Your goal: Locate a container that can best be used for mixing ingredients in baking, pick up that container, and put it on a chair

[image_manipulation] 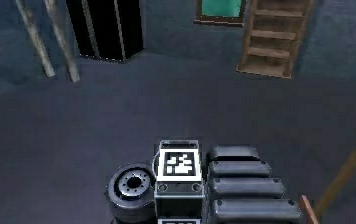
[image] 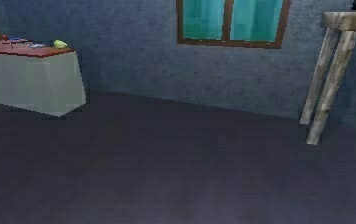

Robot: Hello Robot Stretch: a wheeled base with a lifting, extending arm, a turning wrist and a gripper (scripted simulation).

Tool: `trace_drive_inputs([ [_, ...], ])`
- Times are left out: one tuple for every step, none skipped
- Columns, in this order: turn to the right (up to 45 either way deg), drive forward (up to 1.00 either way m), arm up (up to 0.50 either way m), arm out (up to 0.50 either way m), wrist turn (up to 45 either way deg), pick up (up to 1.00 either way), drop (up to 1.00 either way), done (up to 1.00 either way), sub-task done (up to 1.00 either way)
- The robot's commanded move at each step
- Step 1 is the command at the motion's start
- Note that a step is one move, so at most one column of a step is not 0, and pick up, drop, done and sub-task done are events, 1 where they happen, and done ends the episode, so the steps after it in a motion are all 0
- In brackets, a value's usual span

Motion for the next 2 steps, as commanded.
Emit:
trace_drive_inputs([
  [-12.0,0.0,0.0,0.0,0.0,0.0,0.0,0.0,0.0],
  [0.0,0.1,0.0,0.0,0.0,0.0,0.0,0.0,0.0],
])
